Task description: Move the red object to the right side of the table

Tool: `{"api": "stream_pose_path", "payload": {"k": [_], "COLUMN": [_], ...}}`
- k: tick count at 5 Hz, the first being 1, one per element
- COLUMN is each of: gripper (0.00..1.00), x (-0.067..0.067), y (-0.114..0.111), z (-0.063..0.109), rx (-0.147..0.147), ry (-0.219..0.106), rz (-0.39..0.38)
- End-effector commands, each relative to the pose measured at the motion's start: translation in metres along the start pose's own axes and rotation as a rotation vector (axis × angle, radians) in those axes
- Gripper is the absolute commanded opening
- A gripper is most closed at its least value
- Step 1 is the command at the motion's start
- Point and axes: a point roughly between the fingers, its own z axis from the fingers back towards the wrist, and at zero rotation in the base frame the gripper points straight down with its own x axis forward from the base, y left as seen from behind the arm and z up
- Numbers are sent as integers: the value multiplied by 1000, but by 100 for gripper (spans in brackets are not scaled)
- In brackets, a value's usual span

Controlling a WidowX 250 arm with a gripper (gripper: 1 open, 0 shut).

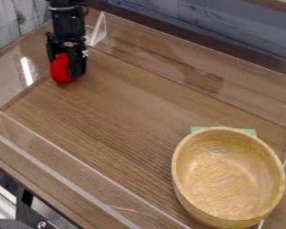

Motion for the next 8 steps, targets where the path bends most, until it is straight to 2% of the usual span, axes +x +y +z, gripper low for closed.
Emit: {"api": "stream_pose_path", "payload": {"k": [1,4,6,7,8], "gripper": [100,100,100,0,0], "x": [-8,-16,-22,-22,-19], "y": [5,8,7,-6,-24], "z": [42,23,23,53,73], "rx": [53,34,9,4,-16], "ry": [-82,-70,-77,-125,-183], "rz": [-24,-87,-84,-97,-93]}}
